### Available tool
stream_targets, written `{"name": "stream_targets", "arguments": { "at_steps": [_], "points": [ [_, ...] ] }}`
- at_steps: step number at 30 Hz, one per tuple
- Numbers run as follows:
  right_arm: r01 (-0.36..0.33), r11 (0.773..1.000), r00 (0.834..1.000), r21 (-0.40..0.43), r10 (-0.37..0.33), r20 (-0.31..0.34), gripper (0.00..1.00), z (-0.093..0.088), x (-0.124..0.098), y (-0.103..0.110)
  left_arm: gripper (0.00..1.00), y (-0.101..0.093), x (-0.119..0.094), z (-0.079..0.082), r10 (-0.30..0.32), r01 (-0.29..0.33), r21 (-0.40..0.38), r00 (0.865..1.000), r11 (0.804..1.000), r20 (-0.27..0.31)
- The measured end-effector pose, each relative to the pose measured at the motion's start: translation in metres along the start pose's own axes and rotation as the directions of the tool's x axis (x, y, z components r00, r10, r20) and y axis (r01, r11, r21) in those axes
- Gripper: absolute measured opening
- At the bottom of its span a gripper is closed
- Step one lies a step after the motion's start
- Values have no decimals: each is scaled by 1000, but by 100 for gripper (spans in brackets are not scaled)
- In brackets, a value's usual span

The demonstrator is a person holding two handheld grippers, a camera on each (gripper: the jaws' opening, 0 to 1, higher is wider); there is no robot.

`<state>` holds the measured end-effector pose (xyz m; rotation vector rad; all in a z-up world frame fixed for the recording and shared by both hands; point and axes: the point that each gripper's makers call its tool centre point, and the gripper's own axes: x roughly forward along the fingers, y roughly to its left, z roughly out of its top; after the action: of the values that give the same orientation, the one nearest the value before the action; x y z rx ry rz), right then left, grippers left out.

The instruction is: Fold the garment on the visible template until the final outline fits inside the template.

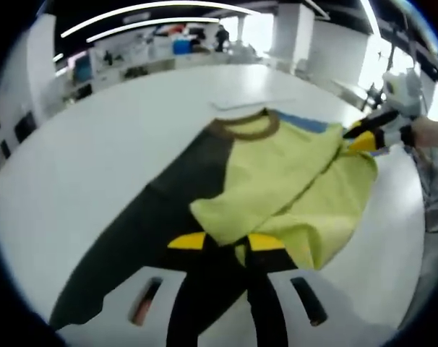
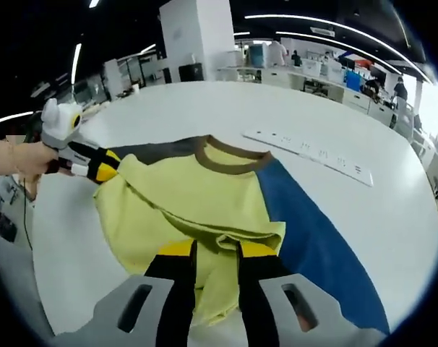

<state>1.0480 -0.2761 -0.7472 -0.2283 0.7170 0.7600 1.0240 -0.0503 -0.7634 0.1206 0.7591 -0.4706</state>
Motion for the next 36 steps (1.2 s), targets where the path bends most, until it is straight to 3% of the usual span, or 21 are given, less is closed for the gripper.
{"name": "stream_targets", "arguments": {
  "at_steps": [11,17,29,36],
  "points": [
    [37,999,999,-19,-37,-2,4,-1,15,-4,6,0,7,0,1,-1,-10,1000,1000,-2],
    [35,999,999,-26,-35,1,3,-2,16,-3,0,-1,8,1,-2,2,-20,1000,1000,1],
    [45,998,999,-51,-44,13,2,3,0,-11,0,3,0,5,2,-1,-34,1000,999,17],
    [65,994,997,-91,-60,50,2,18,-21,-22,0,9,-20,24,-2,5,-58,999,998,54]
  ]
}}
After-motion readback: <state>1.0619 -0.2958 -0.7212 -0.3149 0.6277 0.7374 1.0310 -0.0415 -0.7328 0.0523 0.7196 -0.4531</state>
